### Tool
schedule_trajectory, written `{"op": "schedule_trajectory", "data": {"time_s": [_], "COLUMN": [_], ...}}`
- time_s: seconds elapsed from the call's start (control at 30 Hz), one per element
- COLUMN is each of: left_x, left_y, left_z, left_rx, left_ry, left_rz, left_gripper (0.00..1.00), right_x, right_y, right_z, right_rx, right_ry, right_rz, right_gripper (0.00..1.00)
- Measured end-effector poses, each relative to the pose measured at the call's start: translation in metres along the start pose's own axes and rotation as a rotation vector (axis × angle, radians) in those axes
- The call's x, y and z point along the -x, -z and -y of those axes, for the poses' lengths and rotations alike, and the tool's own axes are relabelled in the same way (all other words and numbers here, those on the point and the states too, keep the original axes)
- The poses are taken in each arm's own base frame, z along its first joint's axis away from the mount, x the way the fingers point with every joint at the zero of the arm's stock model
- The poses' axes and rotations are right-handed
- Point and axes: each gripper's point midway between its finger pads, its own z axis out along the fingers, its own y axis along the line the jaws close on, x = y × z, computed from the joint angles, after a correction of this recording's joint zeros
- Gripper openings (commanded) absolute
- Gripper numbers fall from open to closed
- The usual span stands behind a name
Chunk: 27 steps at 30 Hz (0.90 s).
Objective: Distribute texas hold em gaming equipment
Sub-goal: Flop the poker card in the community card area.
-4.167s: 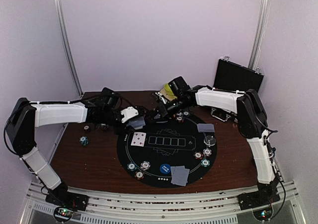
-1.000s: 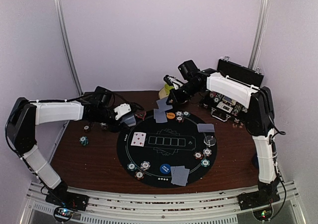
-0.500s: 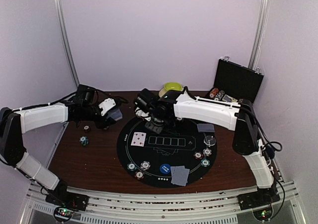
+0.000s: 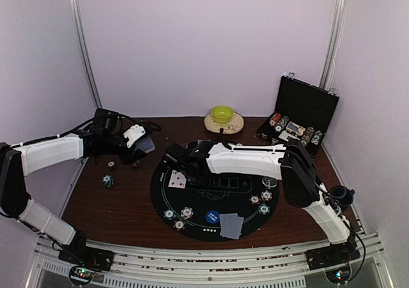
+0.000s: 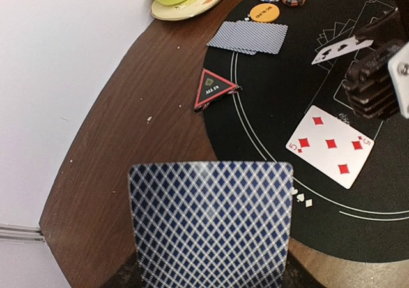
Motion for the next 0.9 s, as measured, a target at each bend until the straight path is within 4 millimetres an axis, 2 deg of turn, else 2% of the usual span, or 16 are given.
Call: {"op": "schedule_trajectory", "data": {"time_s": [0.4,0.6,0.9], "left_x": [-0.003,-0.006,-0.005], "left_y": [-0.001,-0.002,-0.002], "left_z": [0.003,0.006,0.007], "left_rx": [-0.008,-0.018,-0.020], "left_ry": [0.006,0.007,0.007], "left_rz": [-0.002,-0.004,-0.002], "left_gripper": [0.56,0.56,0.56], "right_x": [0.011,0.023,0.019], "right_y": [-0.010,-0.005,-0.007], "right_z": [-0.053,-0.057,-0.070], "right_rx": [0.076,0.127,0.175], "right_ry": [0.110,0.088,0.117], "right_rz": [0.012,0.051,0.040], "right_gripper": [0.00,0.02,0.13]}}
